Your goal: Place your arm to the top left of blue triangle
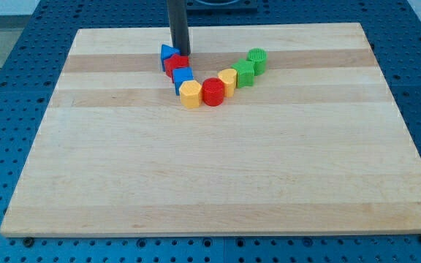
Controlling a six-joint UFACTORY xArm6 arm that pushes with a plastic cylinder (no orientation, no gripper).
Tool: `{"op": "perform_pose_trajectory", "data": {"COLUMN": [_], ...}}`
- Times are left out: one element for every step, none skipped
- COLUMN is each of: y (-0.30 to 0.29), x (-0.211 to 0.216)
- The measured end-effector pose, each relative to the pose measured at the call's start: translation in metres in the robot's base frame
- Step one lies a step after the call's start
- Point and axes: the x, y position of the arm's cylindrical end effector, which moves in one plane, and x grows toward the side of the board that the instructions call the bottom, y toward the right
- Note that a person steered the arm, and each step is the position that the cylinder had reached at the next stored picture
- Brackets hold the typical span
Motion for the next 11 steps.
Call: {"op": "perform_pose_trajectory", "data": {"y": [0.000,0.000,0.007,-0.019,-0.037,-0.016,0.035,0.144,0.240,0.245,0.243], "x": [0.000,0.000,-0.035,-0.070,-0.084,-0.083,-0.081,-0.081,-0.083,-0.082,-0.083]}}
